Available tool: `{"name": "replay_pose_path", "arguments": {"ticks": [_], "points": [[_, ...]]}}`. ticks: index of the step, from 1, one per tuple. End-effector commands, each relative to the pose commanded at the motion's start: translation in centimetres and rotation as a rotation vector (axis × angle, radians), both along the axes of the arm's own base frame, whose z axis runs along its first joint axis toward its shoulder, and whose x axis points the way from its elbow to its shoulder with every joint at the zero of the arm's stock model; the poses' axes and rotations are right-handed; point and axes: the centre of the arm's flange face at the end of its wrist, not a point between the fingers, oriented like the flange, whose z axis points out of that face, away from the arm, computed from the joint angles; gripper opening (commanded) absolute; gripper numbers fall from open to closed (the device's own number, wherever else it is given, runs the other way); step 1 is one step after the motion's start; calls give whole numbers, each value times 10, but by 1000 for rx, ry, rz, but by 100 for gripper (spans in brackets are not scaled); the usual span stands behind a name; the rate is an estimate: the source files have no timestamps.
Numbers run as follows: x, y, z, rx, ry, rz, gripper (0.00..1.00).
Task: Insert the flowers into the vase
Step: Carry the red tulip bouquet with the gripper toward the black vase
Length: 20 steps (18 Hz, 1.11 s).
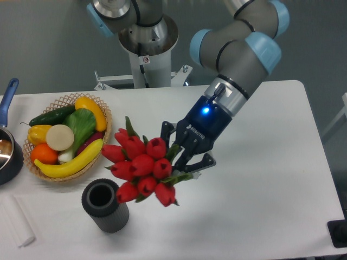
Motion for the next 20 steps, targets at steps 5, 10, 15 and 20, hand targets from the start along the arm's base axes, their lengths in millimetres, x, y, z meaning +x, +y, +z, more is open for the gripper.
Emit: {"name": "replay_pose_path", "arguments": {"ticks": [5, 10, 15, 20], "points": [[32, 18, 12, 55, -29, -78, 19], [54, 26, 24, 95, -86, -129, 19], [64, 23, 32, 135, -148, -160, 19], [74, 28, 41, 215, -205, -228, 19]]}}
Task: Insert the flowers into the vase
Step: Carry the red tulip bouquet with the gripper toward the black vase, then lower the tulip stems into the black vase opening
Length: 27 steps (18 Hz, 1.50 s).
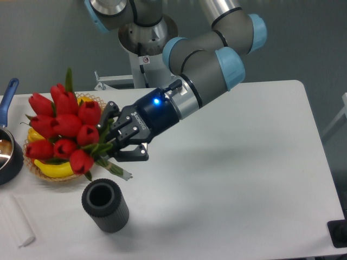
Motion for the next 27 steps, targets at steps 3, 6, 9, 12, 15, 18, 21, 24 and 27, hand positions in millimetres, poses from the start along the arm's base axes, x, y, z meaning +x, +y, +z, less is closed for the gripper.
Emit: {"name": "replay_pose_path", "arguments": {"ticks": [3, 6, 9, 12, 15, 18, 21, 24, 27], "points": [[0, 12, -9, 12, -21, -26, 19], [-2, 19, -20, 2, -35, -35, 19], [-8, 25, -28, -14, -56, -34, 19], [-11, 28, -38, -21, -67, -36, 19], [-13, 30, -45, -28, -78, -37, 19], [-16, 32, -41, -17, -71, -39, 19], [-24, 38, -50, -21, -78, -39, 19], [-19, 47, -59, -29, -87, -54, 19], [-17, 48, -63, -33, -92, -57, 19]]}}
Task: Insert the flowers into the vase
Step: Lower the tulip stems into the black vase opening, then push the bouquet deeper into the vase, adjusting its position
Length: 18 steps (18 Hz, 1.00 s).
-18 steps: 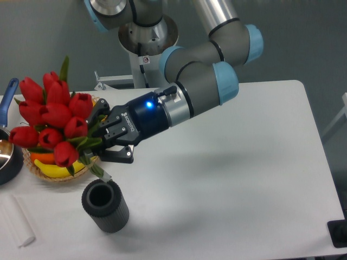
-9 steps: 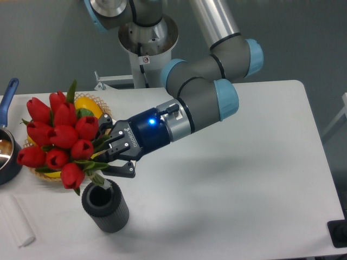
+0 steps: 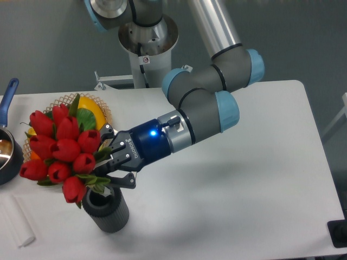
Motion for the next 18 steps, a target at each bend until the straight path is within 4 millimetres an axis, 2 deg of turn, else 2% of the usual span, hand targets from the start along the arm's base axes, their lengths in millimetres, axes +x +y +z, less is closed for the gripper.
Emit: {"name": "replay_pose_path", "arguments": {"ticks": [2, 9, 18], "points": [[6, 4, -5, -5, -6, -11, 19], [4, 9, -31, -32, -37, -14, 19], [3, 3, -69, -67, -72, -5, 20]]}}
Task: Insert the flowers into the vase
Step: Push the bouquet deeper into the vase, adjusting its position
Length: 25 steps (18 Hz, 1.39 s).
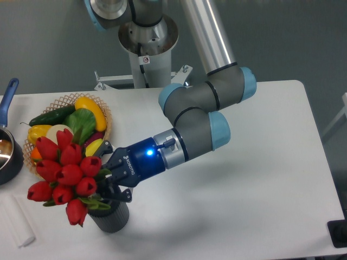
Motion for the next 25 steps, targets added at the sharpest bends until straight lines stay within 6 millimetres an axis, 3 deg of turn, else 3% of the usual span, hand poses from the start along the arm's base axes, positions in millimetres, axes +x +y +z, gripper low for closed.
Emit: {"name": "replay_pose_path", "arguments": {"ticks": [6, 25], "points": [[0, 0, -24, -12, -2, 1, 20], [5, -5, -57, -16, 26, 5, 21]]}}
